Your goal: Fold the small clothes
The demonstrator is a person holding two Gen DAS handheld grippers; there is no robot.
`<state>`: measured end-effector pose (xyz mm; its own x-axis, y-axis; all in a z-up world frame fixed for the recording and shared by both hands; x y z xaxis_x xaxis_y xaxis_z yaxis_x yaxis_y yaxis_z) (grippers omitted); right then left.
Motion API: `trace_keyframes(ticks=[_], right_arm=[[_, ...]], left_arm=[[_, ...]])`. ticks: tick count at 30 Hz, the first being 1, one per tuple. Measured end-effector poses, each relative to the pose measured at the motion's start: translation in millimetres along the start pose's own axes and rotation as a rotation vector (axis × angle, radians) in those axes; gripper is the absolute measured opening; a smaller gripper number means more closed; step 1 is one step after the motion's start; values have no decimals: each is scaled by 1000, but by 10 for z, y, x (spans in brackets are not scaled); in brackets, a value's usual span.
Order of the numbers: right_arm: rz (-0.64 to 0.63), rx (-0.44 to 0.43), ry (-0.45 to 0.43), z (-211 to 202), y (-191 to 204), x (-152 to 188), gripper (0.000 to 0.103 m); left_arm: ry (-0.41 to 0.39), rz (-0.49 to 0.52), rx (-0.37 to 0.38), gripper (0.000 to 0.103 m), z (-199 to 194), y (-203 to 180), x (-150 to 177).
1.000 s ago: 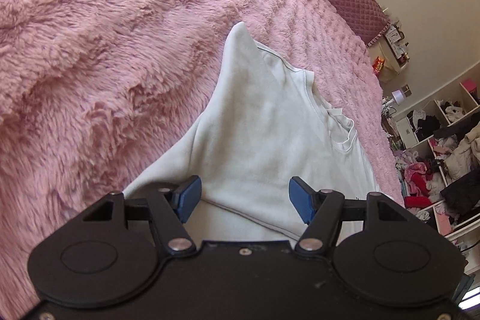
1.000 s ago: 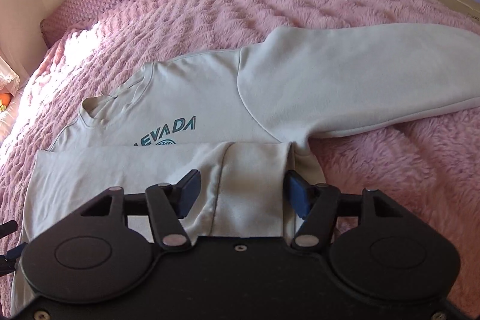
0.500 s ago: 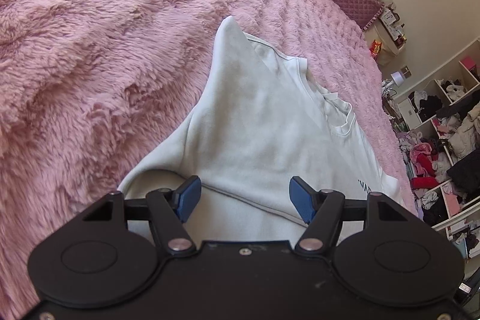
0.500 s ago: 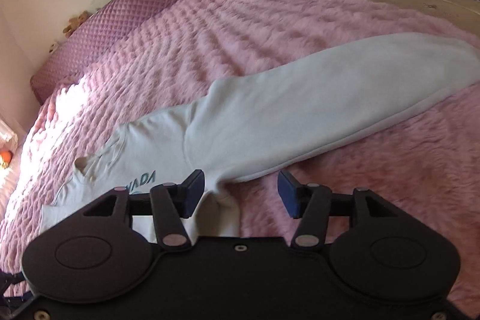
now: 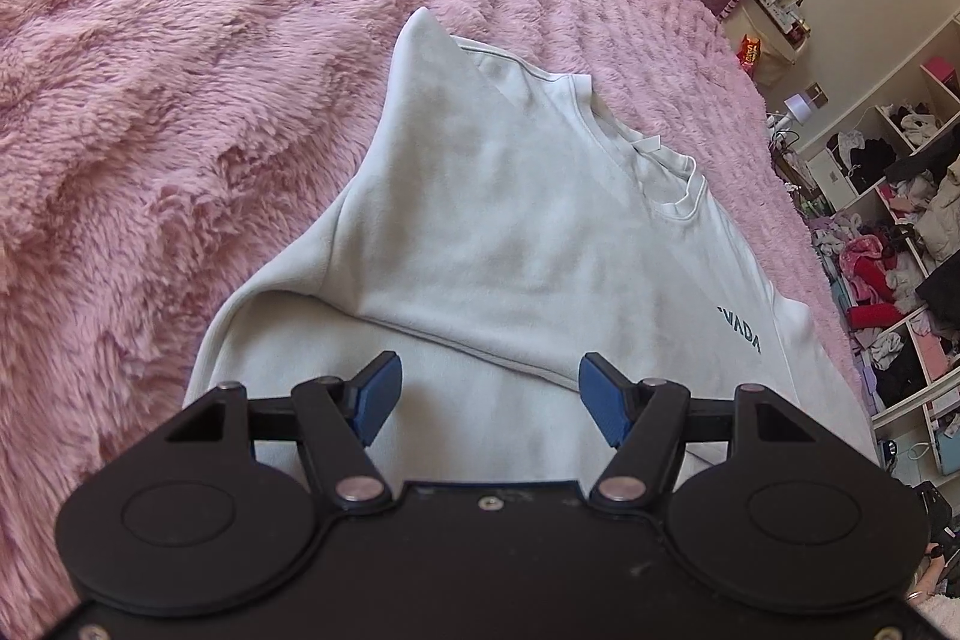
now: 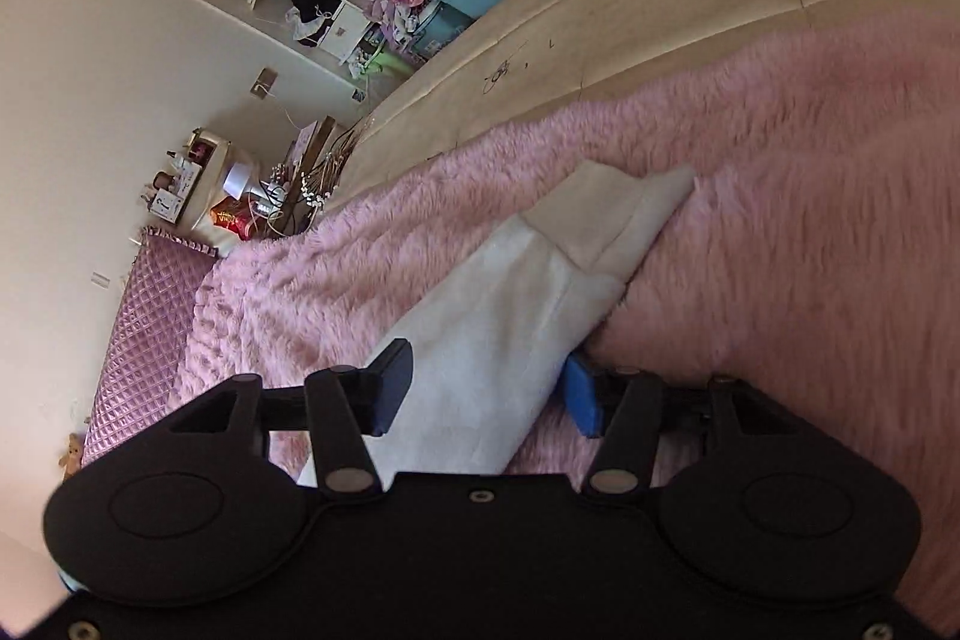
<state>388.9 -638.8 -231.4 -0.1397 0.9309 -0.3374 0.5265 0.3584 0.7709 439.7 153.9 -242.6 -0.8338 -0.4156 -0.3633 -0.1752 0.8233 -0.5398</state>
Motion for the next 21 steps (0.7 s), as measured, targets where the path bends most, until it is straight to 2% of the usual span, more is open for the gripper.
trace_keyframes(ticks=[2,3,5,7,10,13,16,19,21], right_arm=[[-28,14,6,53,94,-20,50],[-55,35,8,58,124,-42,33],[-121,81,11,21,242,-50,7],[-192,64,-4,-67,453,-3,7],[-327,-47,11,-262,1005,242,6],[-465,-212,82,-469,1690,778,6],[-591,-384,184,-639,2319,1541,6],[-712,-522,336,-694,2813,2577,6],[-799,-596,493,-637,3032,3404,8]], left_arm=[[2,-2,-2,66,-8,1,-9],[5,-2,-1,66,-11,3,-13],[4,1,-3,66,-22,7,-16],[-1,6,7,66,-44,13,-24],[-9,14,24,66,-87,18,-29],[-16,21,42,66,-134,13,-37],[-26,17,71,66,-208,22,-36],[-35,3,96,66,-296,54,-16],[-37,-14,110,66,-340,95,7]])
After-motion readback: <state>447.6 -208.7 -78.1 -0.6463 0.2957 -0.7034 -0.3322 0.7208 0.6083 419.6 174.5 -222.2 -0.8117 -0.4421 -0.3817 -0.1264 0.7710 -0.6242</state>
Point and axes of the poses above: each gripper's, at about its wrist camera, not at the fingertips, and z roughly the way its jaws point, y to its left, x to its underside, the point moved 4 cm from there along z, roughly the way its jaws point, and after that the axes turned 12 degrees about y, right-handed, at the moved point
